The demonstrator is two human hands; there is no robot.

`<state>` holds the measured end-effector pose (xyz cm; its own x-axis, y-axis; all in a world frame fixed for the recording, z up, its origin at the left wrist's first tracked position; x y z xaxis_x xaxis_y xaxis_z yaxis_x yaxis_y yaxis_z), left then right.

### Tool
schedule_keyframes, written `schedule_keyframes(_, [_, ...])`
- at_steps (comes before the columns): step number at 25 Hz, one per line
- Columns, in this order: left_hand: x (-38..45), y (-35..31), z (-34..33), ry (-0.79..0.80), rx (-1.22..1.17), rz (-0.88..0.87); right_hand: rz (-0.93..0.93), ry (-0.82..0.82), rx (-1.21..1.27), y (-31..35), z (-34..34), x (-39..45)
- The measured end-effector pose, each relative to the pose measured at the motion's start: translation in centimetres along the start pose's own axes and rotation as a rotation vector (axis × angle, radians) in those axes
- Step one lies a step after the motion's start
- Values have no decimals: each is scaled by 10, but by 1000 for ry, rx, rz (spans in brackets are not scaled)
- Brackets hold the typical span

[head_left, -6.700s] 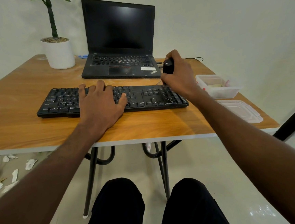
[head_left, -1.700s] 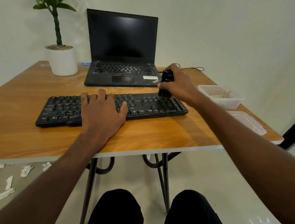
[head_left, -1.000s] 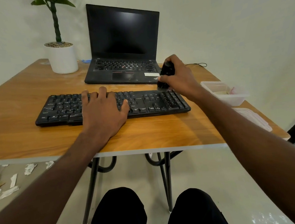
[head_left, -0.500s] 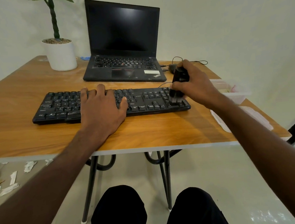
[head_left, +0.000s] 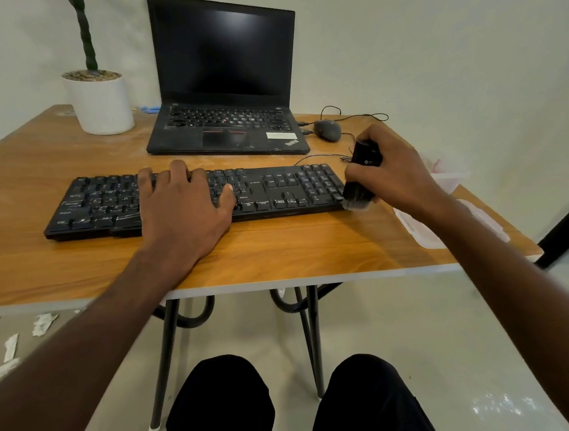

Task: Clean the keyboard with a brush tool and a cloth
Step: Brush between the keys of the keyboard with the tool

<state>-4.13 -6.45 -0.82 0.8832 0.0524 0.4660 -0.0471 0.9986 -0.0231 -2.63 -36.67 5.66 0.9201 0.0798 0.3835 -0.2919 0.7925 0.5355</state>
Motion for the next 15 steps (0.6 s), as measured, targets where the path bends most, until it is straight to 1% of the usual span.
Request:
schedule_keyframes(2, [0,-1,0,-7,-1,-11,26,8,-12,4,1,-4])
schedule_keyframes(5, [0,-2,0,3,4,-28,52,-5,-21,18,-7,11])
schedule_keyframes(8, [-1,-1,2,-8,-4,-20,20,-18,44,24,-14,21])
schedule_keyframes(10, [-1,-1,2,-11,-9,-21,-9,-31,61,17,-12,7])
schedule_keyframes(12, [-1,-2,2,-17,-6,-25,-29,-110,39,5,-1,-15])
schedule_keyframes(15, [-1,-2,2,-5,4,-25,14,-230,90,-3,11,-38])
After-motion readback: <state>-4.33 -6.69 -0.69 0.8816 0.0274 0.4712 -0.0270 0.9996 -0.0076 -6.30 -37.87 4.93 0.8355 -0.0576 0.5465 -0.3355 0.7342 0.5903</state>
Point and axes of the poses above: each hand's wrist, its own x-axis towards the middle knuckle, its own z-axis out of the back of the hand, y = z × x, the point moved 9 cm from there along x, towards the middle knuckle, and after that the axes turned 1 degree about -x, right-handed, at the moved point
